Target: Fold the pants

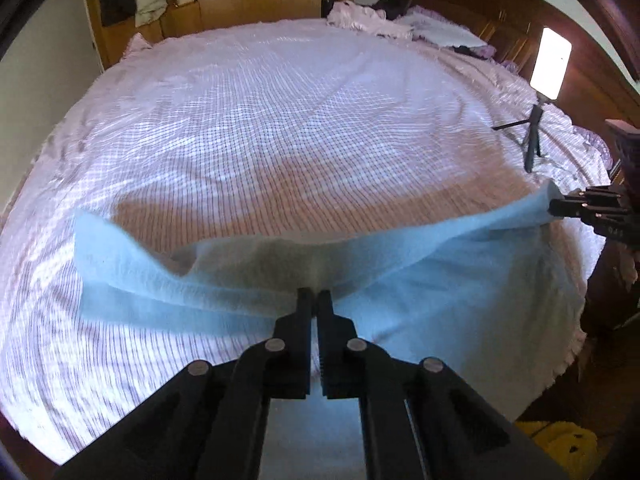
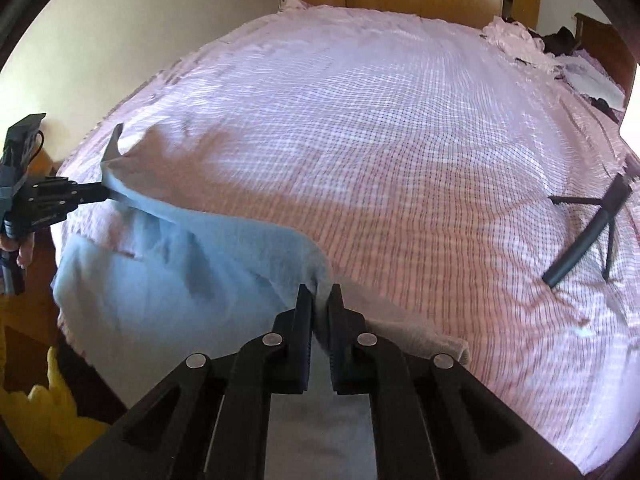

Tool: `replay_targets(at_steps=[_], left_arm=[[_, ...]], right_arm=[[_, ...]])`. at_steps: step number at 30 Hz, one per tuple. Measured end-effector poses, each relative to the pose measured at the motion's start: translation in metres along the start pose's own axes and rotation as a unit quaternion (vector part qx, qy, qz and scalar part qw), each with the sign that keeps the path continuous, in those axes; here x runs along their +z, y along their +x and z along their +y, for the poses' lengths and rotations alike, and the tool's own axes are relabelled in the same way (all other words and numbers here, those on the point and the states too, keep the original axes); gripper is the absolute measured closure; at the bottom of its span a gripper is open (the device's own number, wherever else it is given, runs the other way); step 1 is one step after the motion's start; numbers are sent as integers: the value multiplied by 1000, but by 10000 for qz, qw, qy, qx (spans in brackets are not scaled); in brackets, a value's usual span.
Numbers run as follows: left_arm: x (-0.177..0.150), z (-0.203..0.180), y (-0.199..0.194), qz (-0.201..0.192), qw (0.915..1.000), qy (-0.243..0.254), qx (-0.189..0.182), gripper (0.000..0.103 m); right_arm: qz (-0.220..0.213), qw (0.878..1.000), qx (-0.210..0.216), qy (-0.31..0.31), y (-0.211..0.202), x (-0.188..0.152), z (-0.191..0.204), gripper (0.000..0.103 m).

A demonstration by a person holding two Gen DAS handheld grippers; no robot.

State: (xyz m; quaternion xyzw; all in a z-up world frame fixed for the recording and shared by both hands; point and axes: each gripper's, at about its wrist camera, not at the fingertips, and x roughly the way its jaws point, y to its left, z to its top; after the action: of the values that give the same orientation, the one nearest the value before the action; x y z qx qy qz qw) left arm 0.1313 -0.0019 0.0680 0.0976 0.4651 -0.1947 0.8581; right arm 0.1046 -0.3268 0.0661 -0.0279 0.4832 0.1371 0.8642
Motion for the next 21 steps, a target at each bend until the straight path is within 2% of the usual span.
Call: replay_targets(at_steps=[6,11,18,21], left_arm=[[-52,-13,-31,-126,9993,-363,-41,100],[-94,-22,-45,-72,9985,-523,-144,100],[-143,-22,-21,404,9946,-862,-409,100],[-159,-20,-4,644,9923,-1014,-315,100]], right_arm=[[-137,9999,-14,-53,-28,-38,21,103],[4,9999,-82,-140,-31,-71,36,103],[360,9989,-281,97,-5,-112,44,103],[469,9979,-376,261,8,-123,44,101]])
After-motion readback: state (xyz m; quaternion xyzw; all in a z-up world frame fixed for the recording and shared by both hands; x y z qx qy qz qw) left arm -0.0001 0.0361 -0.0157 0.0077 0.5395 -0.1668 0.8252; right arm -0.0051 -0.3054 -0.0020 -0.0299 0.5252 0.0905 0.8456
